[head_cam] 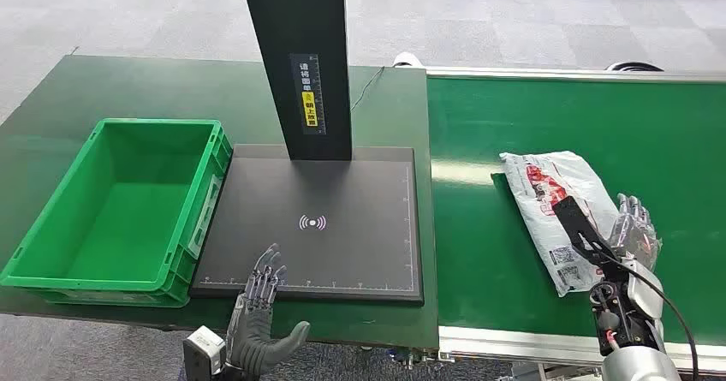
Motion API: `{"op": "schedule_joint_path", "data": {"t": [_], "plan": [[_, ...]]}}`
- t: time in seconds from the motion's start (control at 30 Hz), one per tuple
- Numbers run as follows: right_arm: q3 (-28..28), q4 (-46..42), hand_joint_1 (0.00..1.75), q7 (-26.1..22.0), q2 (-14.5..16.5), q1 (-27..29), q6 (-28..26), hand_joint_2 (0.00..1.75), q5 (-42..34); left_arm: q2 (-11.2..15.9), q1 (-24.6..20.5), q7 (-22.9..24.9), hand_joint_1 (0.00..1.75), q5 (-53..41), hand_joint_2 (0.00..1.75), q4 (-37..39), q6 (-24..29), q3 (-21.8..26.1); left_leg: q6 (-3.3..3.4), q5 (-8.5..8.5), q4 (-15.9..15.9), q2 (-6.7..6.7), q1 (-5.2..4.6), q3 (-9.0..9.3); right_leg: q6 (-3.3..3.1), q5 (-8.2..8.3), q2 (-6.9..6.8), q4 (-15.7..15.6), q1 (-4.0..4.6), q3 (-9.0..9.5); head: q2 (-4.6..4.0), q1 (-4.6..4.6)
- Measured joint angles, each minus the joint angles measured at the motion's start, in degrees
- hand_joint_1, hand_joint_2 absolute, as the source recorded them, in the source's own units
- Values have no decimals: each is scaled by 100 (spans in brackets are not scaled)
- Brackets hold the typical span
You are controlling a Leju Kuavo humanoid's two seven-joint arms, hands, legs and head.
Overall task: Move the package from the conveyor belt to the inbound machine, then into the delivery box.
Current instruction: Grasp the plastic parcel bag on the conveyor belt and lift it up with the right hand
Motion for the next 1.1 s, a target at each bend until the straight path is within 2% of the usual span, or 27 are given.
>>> {"op": "schedule_joint_path", "data": {"t": [0.13, 0.27, 0.37, 0.53, 0.57, 0.67, 0.7, 1.1], "plan": [[-42, 169, 0, -2, -22, -123, 320, 175, -81, 0, -2, 1, 0, 0, 175, 0, -10, 9, 0, 0, 0, -1, 0, 0, 0, 0, 0, 0, 0, -1, 0, -1], [-73, 456, 0, 103, -55, -257, 1325, 175, -115, 0, -9, 5, 0, 1, 175, 0, -71, 16, 0, 0, 0, -4, 1, 0, 0, 0, 0, 0, 1, -1, -1, -1], [-64, 632, 0, 301, -56, -283, 1874, 175, 21, 0, -30, 43, 0, -1, 175, 1, -102, 20, 0, 0, 0, -6, 1, 0, 0, 0, -1, 0, 1, -1, -1, 0], [-12, 813, 0, 575, -37, -309, 2250, 175, 207, 0, -113, 86, 0, -9, 175, 6, -146, 20, 0, 0, 0, -7, 1, 1, 0, -1, -3, 0, 1, 2, 0, -1], [-7, 833, 31, 621, -30, -322, 2265, 175, 227, -1, -124, 90, 0, -9, 175, 7, -159, 20, 0, 0, 0, -7, 1, 2, 0, -1, -3, 0, 1, 2, -1, -1], [4, 888, 162, 728, 3, -346, 2281, 175, 272, -2, -166, 102, 0, -9, 175, 16, -186, 20, 0, 0, 0, -7, 1, 5, 0, -1, -7, 0, 1, 6, -1, -1], [12, 907, 175, 745, 14, -348, 2281, 175, 280, -2, -182, 104, 0, -9, 175, 22, -189, 20, 0, 0, 0, -7, 1, 7, 0, -1, -8, 0, 1, 8, -1, -1], [38, 931, 175, 633, 85, -479, 1835, 175, 332, -2, -212, 104, 0, -9, 175, 67, -198, 22, 0, 0, 0, -8, 1, 23, 0, -1, -10, 0, 1, 26, 0, 1]]}}
